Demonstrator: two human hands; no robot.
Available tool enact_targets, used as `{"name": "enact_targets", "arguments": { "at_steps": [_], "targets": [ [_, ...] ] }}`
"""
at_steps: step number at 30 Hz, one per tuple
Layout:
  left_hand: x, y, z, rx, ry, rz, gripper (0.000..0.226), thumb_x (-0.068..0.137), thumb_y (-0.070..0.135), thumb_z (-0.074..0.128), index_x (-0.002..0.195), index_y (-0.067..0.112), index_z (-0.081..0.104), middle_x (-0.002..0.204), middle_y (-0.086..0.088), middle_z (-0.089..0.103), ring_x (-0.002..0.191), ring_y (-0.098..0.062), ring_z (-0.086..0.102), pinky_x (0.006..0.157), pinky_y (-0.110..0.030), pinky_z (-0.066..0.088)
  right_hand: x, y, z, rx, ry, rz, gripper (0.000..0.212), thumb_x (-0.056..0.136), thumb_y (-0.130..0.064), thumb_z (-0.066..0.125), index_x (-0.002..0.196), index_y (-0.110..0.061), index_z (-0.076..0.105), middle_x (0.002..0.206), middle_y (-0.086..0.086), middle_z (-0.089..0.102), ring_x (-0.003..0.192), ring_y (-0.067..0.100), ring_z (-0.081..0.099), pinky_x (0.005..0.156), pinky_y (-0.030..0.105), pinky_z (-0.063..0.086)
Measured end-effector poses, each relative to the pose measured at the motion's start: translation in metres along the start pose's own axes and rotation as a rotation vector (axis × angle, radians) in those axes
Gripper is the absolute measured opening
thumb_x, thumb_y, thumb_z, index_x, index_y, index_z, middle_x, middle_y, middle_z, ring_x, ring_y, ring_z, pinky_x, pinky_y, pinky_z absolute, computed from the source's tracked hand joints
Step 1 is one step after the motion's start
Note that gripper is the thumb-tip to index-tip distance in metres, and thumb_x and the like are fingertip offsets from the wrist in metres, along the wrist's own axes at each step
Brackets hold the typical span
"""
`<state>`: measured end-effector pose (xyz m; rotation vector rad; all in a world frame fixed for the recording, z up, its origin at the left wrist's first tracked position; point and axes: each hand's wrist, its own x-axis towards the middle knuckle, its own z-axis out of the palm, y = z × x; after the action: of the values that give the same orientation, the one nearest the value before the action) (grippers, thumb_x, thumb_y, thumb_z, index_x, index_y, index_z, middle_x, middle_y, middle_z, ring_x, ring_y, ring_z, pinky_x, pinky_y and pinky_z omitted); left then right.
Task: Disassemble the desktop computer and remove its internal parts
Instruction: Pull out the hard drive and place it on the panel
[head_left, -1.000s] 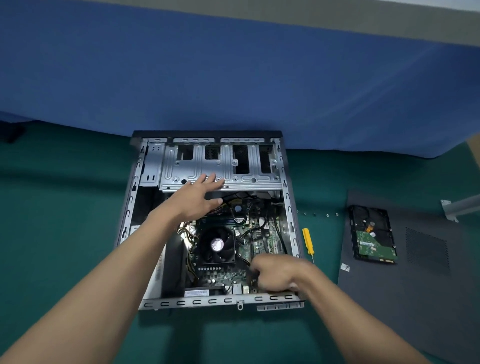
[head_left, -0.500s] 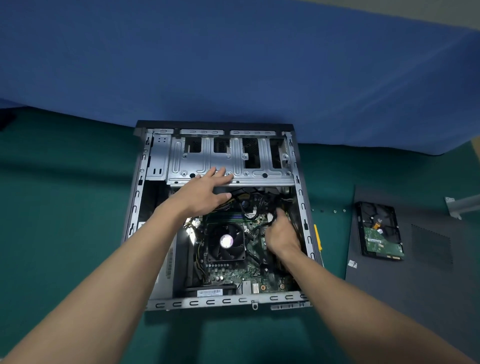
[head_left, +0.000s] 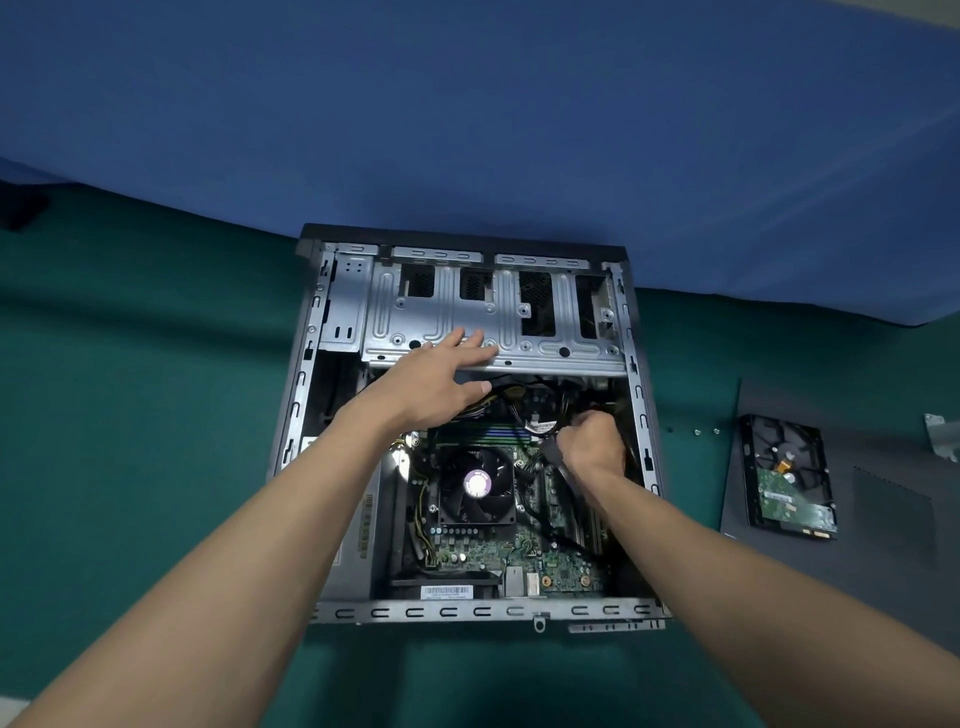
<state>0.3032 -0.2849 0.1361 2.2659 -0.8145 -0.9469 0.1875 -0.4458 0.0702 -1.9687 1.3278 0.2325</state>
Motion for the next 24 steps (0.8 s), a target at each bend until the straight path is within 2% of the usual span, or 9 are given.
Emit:
{"name": "enact_targets", "arguments": {
  "at_steps": [3,5,7,8,10,13,19,22,24],
  "targets": [
    [0.000,0.000,0.000,0.005,0.000,0.005,0.053,0.099,0.029,0.051,0.149,0.030,0.032,0.159,0.013,0.014,0.146,-0.004,0.001,0.117,-0.029,-0.002,0.000,0.000,0.001,0.014,-0.179,-0.046,0.017,0.094,-0.007,0.050,0.098,-0.001,0.066,0.071,0.003,0.054,0.060,0.017,0.046,0.054,0.023,0.037],
    [0.000,0.000,0.000,-0.007,0.004,0.002,0.053,0.099,0.029,0.051,0.149,0.030,0.032,0.159,0.013,0.014,0.147,-0.004,0.001,0.117,-0.030,-0.002,-0.001,-0.002,0.000,-0.105,-0.213,-0.127,0.015,0.094,-0.008,0.054,0.094,0.001,0.066,0.078,0.013,0.059,0.077,0.027,0.057,0.056,0.021,0.042],
    [0.000,-0.001,0.000,-0.018,0.008,0.003,0.053,0.099,0.028,0.051,0.148,0.030,0.033,0.159,0.013,0.015,0.146,-0.004,0.001,0.117,-0.030,-0.002,0.001,-0.004,-0.001,-0.245,-0.214,-0.149,0.018,0.090,0.003,0.051,0.101,0.004,0.065,0.096,0.020,0.062,0.097,0.033,0.062,0.061,0.017,0.045],
    [-0.001,-0.001,0.000,-0.024,0.009,0.003,0.052,0.099,0.028,0.052,0.148,0.030,0.033,0.159,0.013,0.015,0.146,-0.004,0.001,0.117,-0.030,-0.002,0.001,-0.005,-0.001,-0.320,-0.207,-0.156,0.022,0.087,0.008,0.050,0.103,0.006,0.064,0.104,0.021,0.061,0.099,0.032,0.062,0.063,0.019,0.042],
    [-0.001,-0.002,0.000,-0.037,0.012,0.003,0.052,0.099,0.028,0.052,0.148,0.029,0.034,0.158,0.013,0.016,0.146,-0.003,0.001,0.117,-0.030,-0.002,0.003,-0.005,-0.001,-0.438,-0.188,-0.180,0.022,0.087,0.009,0.049,0.105,0.009,0.062,0.114,0.022,0.057,0.096,0.031,0.060,0.067,0.026,0.040],
    [-0.001,-0.002,0.000,-0.045,0.017,0.007,0.052,0.099,0.028,0.051,0.148,0.029,0.034,0.158,0.013,0.016,0.146,-0.003,0.002,0.118,-0.031,-0.001,0.002,-0.005,0.000,-0.590,-0.141,-0.242,0.018,0.094,0.002,0.048,0.108,0.005,0.058,0.115,0.019,0.057,0.093,0.025,0.059,0.072,0.027,0.046],
    [-0.001,-0.001,0.000,-0.035,0.036,0.012,0.052,0.099,0.028,0.052,0.148,0.028,0.034,0.158,0.012,0.017,0.147,-0.004,0.002,0.118,-0.030,-0.001,0.004,-0.013,-0.003,-0.726,-0.087,-0.380,0.029,0.089,0.006,0.040,0.086,0.003,0.069,0.079,0.012,0.067,0.078,0.026,0.067,0.059,0.027,0.044],
    [0.000,-0.002,0.001,-0.010,0.046,0.020,0.052,0.099,0.028,0.051,0.148,0.028,0.035,0.159,0.012,0.018,0.147,-0.004,0.003,0.117,-0.029,0.000,0.008,-0.011,0.000,-0.773,-0.134,-0.390,0.024,0.091,-0.001,0.042,0.094,0.002,0.066,0.092,0.015,0.069,0.084,0.028,0.067,0.065,0.029,0.045],
    [0.000,-0.003,0.003,-0.012,0.056,0.024,0.052,0.099,0.027,0.052,0.148,0.028,0.036,0.158,0.011,0.018,0.147,-0.004,0.003,0.118,-0.030,0.001,0.011,-0.007,0.002,-0.778,-0.148,-0.392,0.022,0.093,-0.005,0.038,0.099,0.001,0.059,0.095,0.017,0.067,0.074,0.028,0.060,0.064,0.028,0.042]
  ]
}}
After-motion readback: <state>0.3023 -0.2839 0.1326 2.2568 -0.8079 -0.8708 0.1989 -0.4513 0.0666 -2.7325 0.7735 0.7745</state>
